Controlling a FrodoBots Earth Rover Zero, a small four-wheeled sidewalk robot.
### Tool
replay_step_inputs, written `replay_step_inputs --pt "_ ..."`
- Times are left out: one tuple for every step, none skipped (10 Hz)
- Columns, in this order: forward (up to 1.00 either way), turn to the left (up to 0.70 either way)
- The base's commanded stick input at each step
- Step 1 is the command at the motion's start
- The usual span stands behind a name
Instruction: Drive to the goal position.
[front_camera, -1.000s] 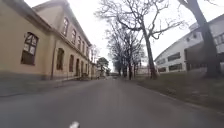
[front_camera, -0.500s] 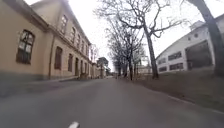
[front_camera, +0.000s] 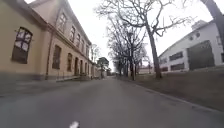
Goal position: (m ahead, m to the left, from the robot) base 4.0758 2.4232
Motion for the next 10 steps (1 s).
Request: replay_step_inputs --pt "1.00 0.00" --pt "1.00 0.00" --pt "1.00 0.00" --pt "1.00 0.00" --pt "1.00 0.00" --pt "1.00 0.00" --pt "1.00 0.00" --pt "1.00 0.00" --pt "1.00 0.00" --pt "1.00 0.00"
